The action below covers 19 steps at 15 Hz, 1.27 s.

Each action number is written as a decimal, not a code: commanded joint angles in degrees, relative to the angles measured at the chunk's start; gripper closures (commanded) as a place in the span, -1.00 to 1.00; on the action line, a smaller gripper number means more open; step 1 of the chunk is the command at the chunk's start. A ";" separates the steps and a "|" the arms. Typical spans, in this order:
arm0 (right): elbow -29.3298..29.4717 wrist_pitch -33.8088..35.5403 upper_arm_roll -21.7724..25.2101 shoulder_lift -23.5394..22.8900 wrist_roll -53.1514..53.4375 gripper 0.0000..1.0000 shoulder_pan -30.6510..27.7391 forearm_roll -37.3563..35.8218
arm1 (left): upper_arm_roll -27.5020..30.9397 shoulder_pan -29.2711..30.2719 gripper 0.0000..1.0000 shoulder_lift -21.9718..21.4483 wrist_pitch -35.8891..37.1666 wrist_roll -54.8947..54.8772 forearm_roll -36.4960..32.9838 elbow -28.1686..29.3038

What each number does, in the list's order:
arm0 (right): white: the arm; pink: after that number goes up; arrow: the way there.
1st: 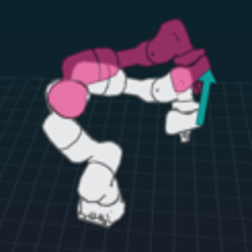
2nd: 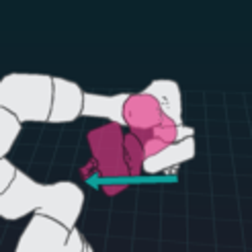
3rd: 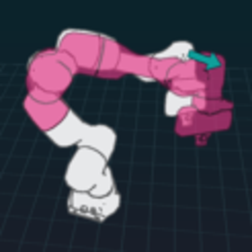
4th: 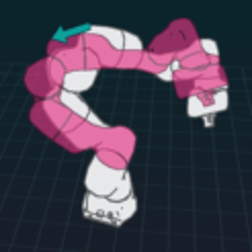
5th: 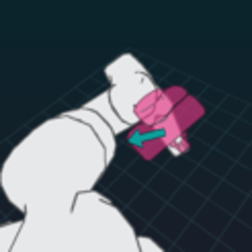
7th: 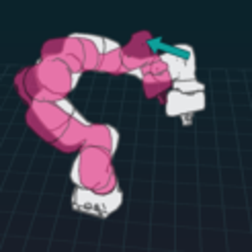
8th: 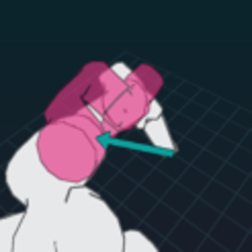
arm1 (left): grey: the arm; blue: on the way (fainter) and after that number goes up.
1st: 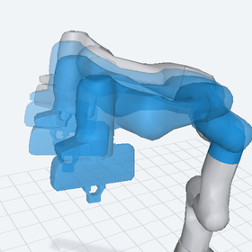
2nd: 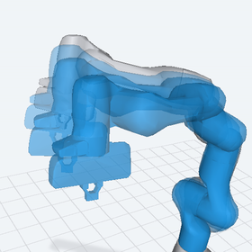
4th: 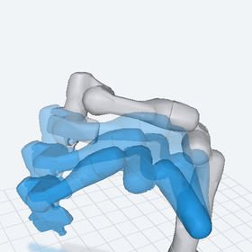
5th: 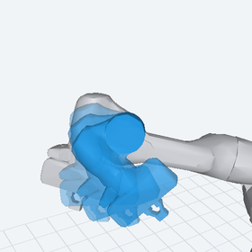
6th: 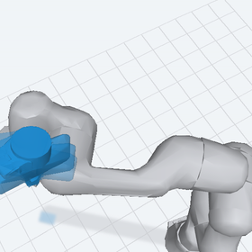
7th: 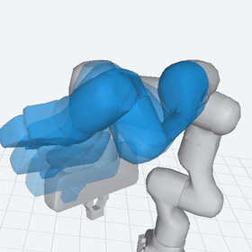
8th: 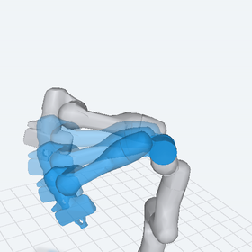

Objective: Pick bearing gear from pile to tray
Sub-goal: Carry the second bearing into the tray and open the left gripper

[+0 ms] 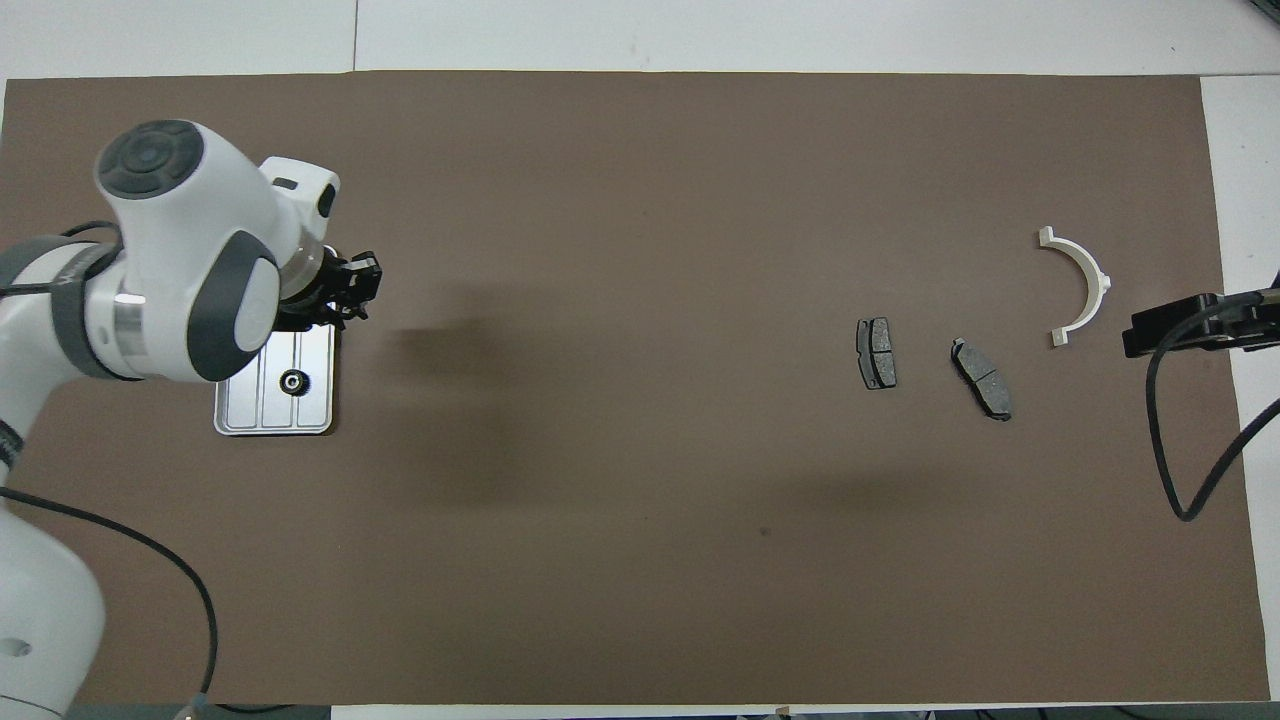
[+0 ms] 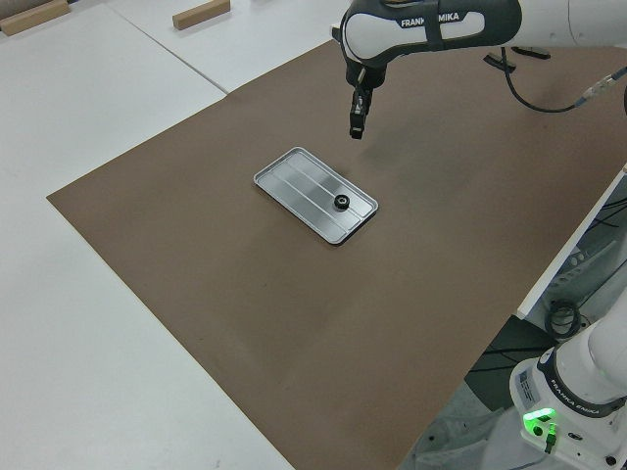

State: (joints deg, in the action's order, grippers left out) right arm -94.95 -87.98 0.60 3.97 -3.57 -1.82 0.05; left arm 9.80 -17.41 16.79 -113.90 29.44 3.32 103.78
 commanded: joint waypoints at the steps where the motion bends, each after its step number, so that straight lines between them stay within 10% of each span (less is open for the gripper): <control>1: -2.08 -1.41 -0.43 1.48 1.20 -1.00 -0.47 -0.22 | -0.92 6.67 0.87 -1.94 -2.28 -10.95 0.28 3.01; 19: -2.08 -1.06 -0.43 1.74 1.55 -1.00 -0.20 -0.22 | -0.92 11.79 0.78 -0.09 -21.09 -13.89 0.28 12.32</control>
State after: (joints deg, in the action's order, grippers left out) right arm -95.09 -87.98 0.52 4.06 -3.47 -1.79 0.05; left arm 9.21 -6.64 16.62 -132.49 16.68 3.34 114.84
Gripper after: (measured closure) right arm 0.000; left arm 0.762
